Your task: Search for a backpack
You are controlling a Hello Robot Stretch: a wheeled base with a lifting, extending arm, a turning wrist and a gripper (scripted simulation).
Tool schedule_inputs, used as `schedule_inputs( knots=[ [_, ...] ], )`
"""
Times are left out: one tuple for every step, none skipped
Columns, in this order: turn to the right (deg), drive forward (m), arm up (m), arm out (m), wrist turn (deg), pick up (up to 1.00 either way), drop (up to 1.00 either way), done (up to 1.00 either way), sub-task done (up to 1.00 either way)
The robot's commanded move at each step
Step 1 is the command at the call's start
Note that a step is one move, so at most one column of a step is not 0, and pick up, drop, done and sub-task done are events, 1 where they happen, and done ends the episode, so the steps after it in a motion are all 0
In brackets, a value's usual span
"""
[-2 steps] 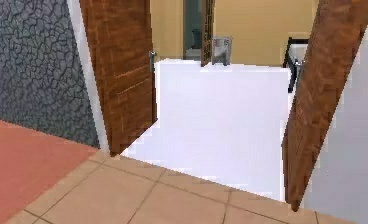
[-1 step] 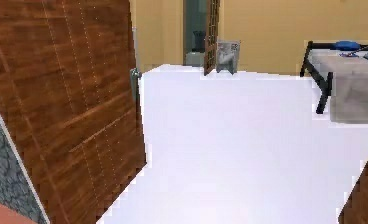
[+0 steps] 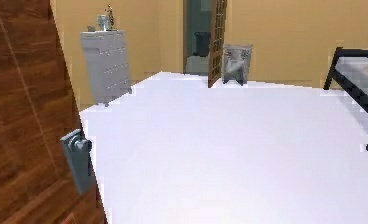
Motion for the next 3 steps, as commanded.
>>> schedule_inputs(
  knots=[
    [3.0, 0.0, 0.0, 0.0, 0.0, 0.0, 0.0, 0.0, 0.0],
    [0.0, 0.7, 0.0, 0.0, 0.0, 0.0, 0.0, 0.0, 0.0],
    [0.0, 1.0, 0.0, 0.0, 0.0, 0.0, 0.0, 0.0, 0.0]
  ],
)
